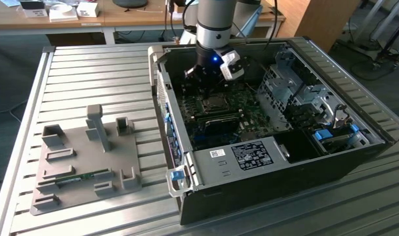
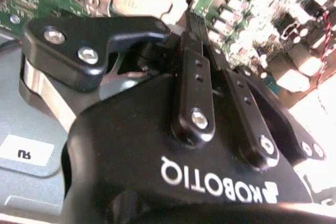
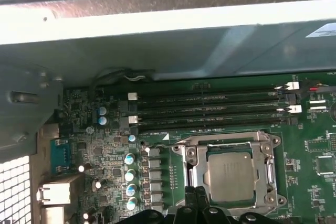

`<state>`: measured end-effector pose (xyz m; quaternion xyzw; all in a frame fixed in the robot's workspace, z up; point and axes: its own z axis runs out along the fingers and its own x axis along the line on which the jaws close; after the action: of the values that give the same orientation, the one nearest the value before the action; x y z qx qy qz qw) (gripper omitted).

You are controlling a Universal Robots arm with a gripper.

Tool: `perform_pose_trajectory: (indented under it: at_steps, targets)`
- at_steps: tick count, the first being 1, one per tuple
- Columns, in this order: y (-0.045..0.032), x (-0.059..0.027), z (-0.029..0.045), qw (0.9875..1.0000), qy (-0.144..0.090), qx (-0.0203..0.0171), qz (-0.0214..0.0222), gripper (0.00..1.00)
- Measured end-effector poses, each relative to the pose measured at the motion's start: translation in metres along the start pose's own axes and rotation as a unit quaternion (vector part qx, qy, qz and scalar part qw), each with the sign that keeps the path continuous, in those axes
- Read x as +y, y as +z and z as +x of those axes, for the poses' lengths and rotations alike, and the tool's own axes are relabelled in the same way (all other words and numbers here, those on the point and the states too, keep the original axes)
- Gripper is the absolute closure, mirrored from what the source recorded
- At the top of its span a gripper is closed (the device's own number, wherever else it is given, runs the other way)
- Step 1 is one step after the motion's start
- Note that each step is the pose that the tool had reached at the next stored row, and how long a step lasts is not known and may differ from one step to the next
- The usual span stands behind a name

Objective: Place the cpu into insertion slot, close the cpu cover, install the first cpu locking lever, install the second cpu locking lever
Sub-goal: 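Install the first cpu locking lever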

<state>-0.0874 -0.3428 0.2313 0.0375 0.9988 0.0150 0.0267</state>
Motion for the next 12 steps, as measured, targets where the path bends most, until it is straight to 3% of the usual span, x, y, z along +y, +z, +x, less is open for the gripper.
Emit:
perform_pose_trajectory:
  at_steps: [12]
  targets:
    - [-0.0005, -0.0008, -0.0001, 1.0000, -0.008, 0.0003, -0.0007, 0.89]
